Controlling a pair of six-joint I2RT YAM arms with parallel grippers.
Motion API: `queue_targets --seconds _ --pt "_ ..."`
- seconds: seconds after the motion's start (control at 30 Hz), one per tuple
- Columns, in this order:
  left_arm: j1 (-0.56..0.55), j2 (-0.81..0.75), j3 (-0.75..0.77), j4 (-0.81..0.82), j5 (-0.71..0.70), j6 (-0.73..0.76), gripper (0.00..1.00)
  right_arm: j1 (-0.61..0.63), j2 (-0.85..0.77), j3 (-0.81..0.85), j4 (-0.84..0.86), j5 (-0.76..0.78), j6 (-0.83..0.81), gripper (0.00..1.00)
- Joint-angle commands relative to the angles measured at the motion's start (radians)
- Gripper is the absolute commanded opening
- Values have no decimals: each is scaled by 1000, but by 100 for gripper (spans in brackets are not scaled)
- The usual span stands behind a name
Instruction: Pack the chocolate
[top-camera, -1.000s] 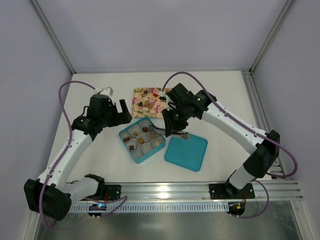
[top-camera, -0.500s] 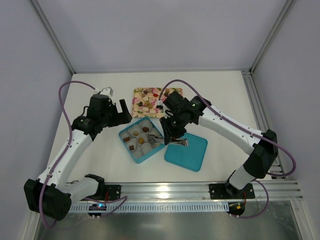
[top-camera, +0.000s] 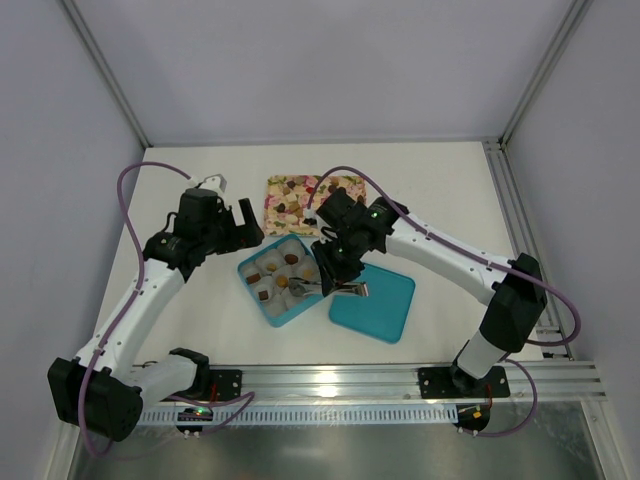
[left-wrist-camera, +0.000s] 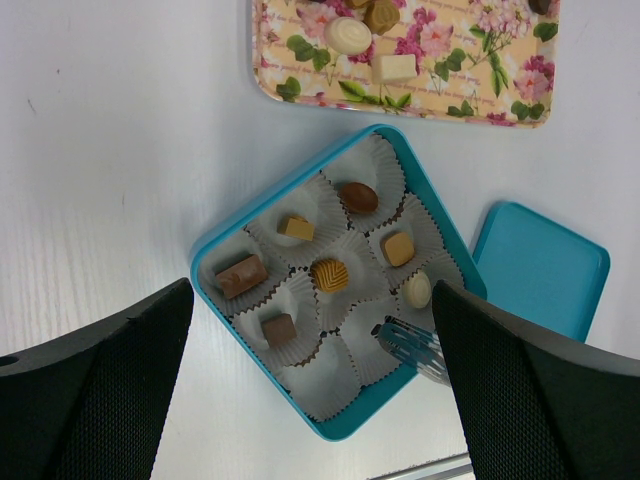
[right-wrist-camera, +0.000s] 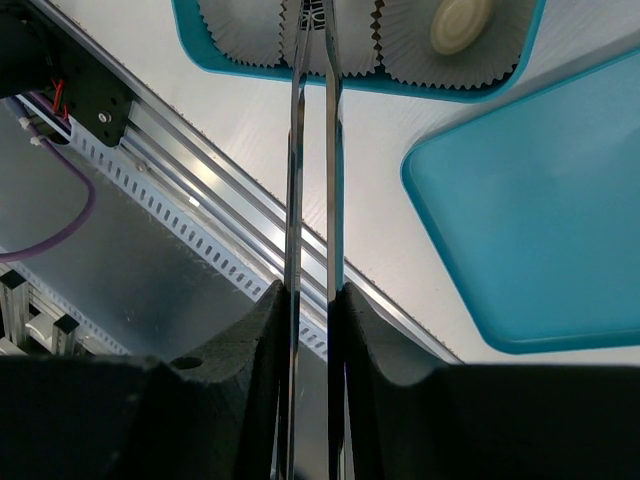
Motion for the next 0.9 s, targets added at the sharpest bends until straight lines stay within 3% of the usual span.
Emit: queue_targets --seconds 0.0,0.87 --pt "-3 -27 5 11 -4 7 100 7 -5 -3 34 -18 13 29" --pt "-3 -28 3 11 -4 5 100 10 15 -9 51 -7 7 36"
